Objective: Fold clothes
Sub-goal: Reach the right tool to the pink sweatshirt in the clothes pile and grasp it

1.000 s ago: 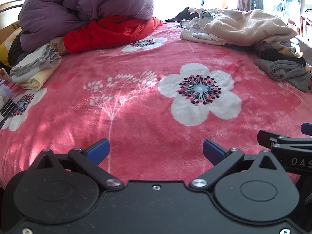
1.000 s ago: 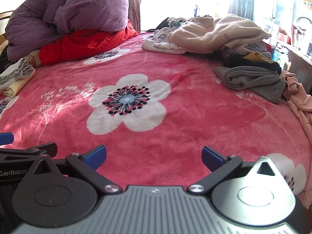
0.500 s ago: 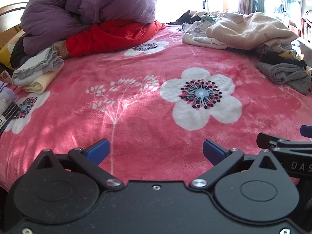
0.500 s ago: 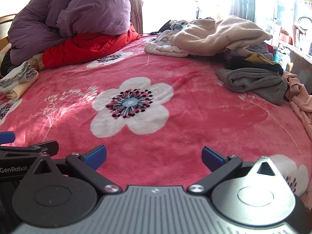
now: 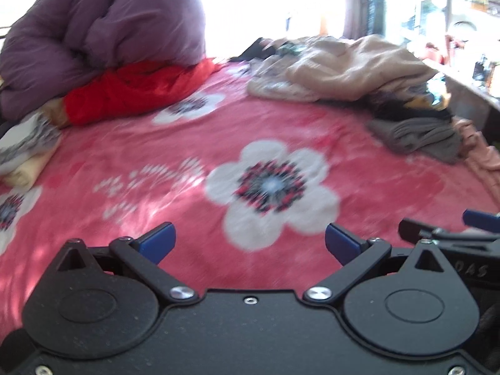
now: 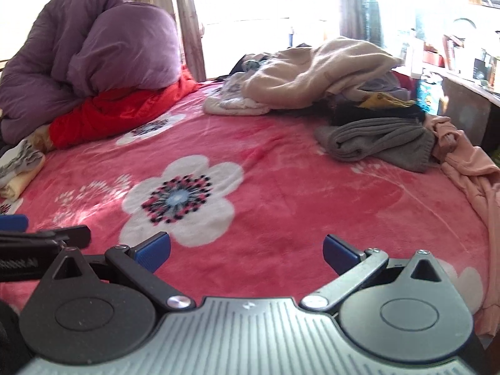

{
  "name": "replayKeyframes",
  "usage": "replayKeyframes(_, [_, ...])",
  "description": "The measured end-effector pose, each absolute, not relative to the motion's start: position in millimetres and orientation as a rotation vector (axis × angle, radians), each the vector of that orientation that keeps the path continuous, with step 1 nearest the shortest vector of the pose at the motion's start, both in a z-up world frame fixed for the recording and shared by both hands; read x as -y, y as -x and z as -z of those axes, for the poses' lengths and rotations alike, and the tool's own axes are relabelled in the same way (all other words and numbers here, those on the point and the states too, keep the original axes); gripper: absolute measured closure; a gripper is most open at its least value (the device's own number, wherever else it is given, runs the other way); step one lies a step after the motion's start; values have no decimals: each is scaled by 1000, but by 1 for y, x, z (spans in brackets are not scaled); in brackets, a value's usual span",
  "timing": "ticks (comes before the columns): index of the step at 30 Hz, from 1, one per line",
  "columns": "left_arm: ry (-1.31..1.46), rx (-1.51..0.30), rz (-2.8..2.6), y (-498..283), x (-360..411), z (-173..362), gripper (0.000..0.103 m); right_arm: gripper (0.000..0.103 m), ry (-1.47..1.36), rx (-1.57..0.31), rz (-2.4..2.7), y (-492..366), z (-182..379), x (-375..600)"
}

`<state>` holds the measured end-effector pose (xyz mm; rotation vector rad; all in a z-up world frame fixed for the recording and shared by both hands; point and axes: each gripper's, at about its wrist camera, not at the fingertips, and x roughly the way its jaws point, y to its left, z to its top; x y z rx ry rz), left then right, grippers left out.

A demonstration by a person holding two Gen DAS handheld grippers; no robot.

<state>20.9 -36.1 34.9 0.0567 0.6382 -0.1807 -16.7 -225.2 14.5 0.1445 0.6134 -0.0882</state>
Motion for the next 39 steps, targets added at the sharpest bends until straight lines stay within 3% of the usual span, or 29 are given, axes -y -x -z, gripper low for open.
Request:
replayKeyframes(7, [-2,-588,306,-48,76,-43,0,0,-191,-553,191,16,-16,277])
replayKeyframes(13, [-31,-678,443,-71,127,-40,0,0,-253,-442,264,18,-38,358])
replayKeyframes(18, [24,-678,536,-73,158,-39,0,0,-140,-468,354,14,-57,430])
replayKeyframes(23, [84,-690,572,-68,169,-37,0,2,-114,-495,459,0,-40,499])
replayKeyframes(24, [96,-696,573,-67,169,-36,0,4,-113,-506,480,-4,-34,510])
replayKeyframes(28, [152,-723,574,-71,156,-30,0,46,-119,-572,547,-22,-2,548])
replayKeyframes(29, [165,-730,572,-70,152,-28,0,50,-123,-589,560,-27,6,555])
replayKeyframes(35, [222,-778,568,-73,135,-16,0,53,-151,-670,592,-40,37,587])
replayKeyframes(36, [225,-783,565,-73,133,-14,0,57,-150,-680,593,-43,40,590])
replayKeyframes(38, [235,-791,560,-74,130,-12,0,88,-158,-695,604,-46,42,598])
replayKeyframes(39, [240,-791,558,-74,128,-12,0,90,-171,-691,598,-46,41,600])
